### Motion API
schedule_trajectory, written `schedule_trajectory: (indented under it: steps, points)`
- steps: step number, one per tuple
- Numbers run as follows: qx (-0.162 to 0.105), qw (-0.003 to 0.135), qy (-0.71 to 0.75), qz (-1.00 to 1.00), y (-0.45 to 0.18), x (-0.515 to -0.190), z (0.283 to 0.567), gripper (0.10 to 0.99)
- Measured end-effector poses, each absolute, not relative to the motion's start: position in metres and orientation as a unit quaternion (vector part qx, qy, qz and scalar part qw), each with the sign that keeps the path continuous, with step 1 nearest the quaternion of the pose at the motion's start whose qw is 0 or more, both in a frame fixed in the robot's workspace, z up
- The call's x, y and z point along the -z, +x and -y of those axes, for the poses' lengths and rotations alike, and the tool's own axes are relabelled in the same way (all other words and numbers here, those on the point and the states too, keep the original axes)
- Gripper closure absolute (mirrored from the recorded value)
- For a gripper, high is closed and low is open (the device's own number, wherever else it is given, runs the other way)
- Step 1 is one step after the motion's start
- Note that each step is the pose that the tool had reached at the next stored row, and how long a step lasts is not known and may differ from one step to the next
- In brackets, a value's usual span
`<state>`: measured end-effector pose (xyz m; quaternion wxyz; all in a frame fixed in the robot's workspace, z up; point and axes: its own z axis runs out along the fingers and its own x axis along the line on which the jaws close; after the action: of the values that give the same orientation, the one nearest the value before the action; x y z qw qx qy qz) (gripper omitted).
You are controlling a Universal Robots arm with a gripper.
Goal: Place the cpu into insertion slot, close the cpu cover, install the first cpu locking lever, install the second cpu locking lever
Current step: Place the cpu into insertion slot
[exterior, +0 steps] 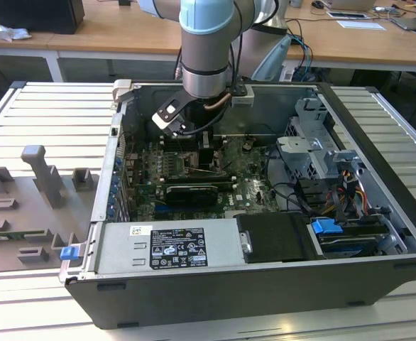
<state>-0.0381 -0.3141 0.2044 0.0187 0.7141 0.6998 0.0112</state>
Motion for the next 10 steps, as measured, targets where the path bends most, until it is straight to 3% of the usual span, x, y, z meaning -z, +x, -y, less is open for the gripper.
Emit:
schedule_trajectory:
  steps: [10]
  points:
    - [-0.011, 0.019, 0.713, -0.701, -0.038, -0.2005, 0.3141, 0.545]
